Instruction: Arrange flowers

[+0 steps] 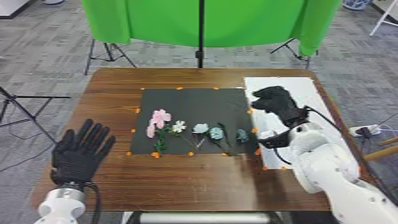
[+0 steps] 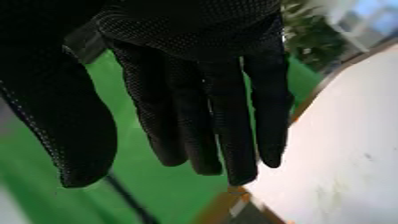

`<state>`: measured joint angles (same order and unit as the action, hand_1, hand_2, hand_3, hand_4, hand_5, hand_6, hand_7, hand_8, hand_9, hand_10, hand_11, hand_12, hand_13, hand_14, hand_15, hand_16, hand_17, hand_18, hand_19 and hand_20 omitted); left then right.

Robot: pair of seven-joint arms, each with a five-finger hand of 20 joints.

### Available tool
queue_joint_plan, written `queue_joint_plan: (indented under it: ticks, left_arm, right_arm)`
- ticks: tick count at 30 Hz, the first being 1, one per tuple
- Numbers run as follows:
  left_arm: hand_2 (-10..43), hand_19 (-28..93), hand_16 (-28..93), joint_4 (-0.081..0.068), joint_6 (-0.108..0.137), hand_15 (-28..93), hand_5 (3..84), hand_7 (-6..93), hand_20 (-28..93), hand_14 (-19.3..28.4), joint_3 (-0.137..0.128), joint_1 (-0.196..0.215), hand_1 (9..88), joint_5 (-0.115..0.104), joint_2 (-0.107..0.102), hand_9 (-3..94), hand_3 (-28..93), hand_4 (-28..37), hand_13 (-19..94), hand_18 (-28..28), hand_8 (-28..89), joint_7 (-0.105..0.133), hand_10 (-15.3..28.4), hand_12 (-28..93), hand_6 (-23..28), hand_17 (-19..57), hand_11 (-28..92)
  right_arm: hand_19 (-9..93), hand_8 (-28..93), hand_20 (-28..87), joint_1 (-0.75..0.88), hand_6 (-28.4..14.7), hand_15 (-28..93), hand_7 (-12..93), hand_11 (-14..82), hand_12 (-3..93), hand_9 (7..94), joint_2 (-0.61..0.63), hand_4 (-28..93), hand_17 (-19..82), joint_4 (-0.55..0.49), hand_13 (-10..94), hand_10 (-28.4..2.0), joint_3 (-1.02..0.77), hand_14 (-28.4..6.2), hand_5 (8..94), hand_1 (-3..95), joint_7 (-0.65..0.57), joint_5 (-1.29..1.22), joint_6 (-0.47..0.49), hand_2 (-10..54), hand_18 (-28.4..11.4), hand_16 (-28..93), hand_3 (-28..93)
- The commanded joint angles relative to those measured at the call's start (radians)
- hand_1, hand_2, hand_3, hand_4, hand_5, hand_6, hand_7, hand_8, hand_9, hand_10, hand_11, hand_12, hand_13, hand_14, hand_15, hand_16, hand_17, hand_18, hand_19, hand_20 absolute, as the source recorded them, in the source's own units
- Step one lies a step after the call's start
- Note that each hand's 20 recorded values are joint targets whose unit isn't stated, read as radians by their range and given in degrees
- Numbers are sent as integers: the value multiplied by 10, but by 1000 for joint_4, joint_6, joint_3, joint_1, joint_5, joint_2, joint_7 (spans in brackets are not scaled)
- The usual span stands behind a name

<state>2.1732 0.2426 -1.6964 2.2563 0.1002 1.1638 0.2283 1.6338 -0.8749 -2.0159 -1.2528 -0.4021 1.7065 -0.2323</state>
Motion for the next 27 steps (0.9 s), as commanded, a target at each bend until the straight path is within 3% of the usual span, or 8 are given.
queue_joint_plan:
  ticks: [1,4,7,9,13,20,23,27]
  left_arm:
    - [191,283,-49,-4,-77,243,439,84,158,121,-45,23,232,65,5,381,747,-283,297,139,-76,23,134,106,73,-42,142]
    - [190,271,-46,2,-81,208,434,69,156,112,-64,20,205,96,-2,378,745,-283,287,137,-76,24,130,100,69,-40,124]
    - [229,263,-41,5,-75,188,430,62,155,110,-75,7,150,199,-19,377,721,-283,281,137,-74,12,130,99,67,-40,117]
    - [242,256,-40,6,-74,178,429,59,153,107,-74,-5,150,239,-25,376,686,-283,274,135,-72,14,130,99,68,-38,114]
    - [236,244,-41,16,-33,162,428,56,148,101,-69,-16,146,227,-37,367,693,-283,262,130,-70,24,130,97,69,-34,111]
    - [203,236,-44,24,-49,138,430,58,145,89,-87,16,175,244,-33,350,731,-283,229,124,-72,31,125,94,70,-30,108]
    - [195,235,-41,26,-21,137,431,62,146,88,-92,17,190,231,-32,350,736,-283,230,122,-70,38,124,96,70,-30,110]
    - [189,238,-37,27,-29,144,435,69,149,91,-96,18,201,237,-34,348,739,-283,230,123,-70,44,124,98,71,-31,113]
  right_arm:
    - [549,-121,195,230,-32,165,146,93,136,443,-136,-282,156,-77,401,-130,-284,-144,458,349,250,-294,117,-57,-164,194,787]
    - [446,-107,179,272,-30,106,116,50,129,407,-187,-275,144,-91,357,-129,-340,-153,422,264,313,-564,131,-7,-163,216,786]
    - [376,-100,177,330,-29,86,107,41,132,394,-232,-263,128,-112,321,-135,-391,-159,414,197,342,-712,184,4,-164,227,781]
    - [330,-94,173,363,-32,71,89,36,132,382,-246,-259,106,-120,294,-140,-418,-163,406,158,352,-751,217,5,-168,230,781]
    - [291,-86,170,410,-25,57,74,28,125,361,-248,-261,96,-131,273,-134,-453,-164,386,130,363,-778,213,16,-168,231,781]
    - [287,-84,177,455,-22,47,69,15,114,316,-248,-257,89,-153,256,-125,-498,-160,374,122,361,-782,184,34,-172,233,784]
    - [286,-84,179,462,-22,46,72,17,113,321,-251,-256,89,-159,257,-124,-504,-160,381,124,355,-804,173,38,-172,235,786]
    - [287,-85,180,469,-26,45,75,18,112,322,-252,-257,88,-171,256,-127,-511,-163,388,125,339,-826,144,48,-172,237,783]
